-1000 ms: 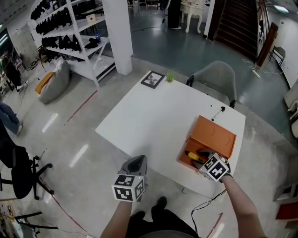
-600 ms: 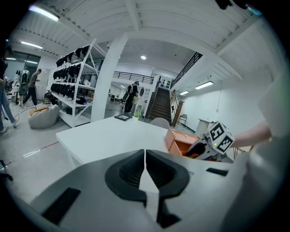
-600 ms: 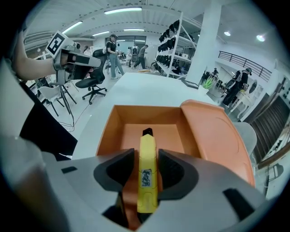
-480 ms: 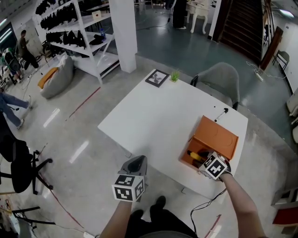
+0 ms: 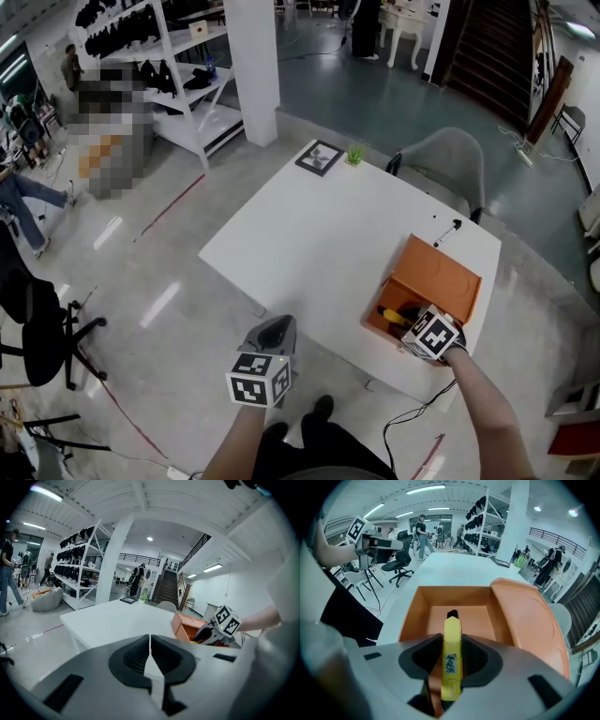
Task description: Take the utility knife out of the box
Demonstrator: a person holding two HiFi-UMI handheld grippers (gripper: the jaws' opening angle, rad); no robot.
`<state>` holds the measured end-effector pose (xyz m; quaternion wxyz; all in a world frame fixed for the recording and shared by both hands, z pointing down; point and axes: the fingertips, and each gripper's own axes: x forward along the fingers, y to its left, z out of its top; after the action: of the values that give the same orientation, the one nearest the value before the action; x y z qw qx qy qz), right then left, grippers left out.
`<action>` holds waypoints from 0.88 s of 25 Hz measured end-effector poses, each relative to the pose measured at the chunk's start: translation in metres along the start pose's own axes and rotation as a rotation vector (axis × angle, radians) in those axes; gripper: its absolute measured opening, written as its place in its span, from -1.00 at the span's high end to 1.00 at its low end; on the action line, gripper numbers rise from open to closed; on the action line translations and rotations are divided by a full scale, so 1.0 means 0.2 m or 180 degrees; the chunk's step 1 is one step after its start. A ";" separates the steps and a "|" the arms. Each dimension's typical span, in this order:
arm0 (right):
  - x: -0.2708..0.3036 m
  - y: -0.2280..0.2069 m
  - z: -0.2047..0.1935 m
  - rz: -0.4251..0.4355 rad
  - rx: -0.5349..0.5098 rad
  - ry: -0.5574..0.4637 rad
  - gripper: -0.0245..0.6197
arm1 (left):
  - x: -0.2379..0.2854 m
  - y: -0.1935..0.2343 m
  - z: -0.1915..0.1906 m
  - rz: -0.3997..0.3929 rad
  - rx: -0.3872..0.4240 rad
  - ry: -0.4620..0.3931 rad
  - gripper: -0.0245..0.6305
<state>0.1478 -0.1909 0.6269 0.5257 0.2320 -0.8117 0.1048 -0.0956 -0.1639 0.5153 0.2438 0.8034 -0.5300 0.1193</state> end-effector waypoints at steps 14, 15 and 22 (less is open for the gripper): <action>0.00 0.02 -0.01 0.0004 -0.0159 0.0058 0.57 | 0.01 -0.02 0.00 -0.0023 0.0020 0.0003 0.87; 0.00 0.02 -0.01 -0.0009 -0.0177 0.0056 0.57 | 0.00 -0.02 0.00 -0.0020 0.0026 0.0003 0.87; -0.03 0.00 -0.01 -0.0217 -0.0243 0.0005 0.58 | 0.00 -0.01 0.01 -0.0035 0.0054 0.0010 0.87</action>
<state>0.1519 -0.1891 0.6219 0.5380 0.2392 -0.8064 0.0561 -0.0951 -0.1642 0.5123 0.2384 0.8081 -0.5242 0.1238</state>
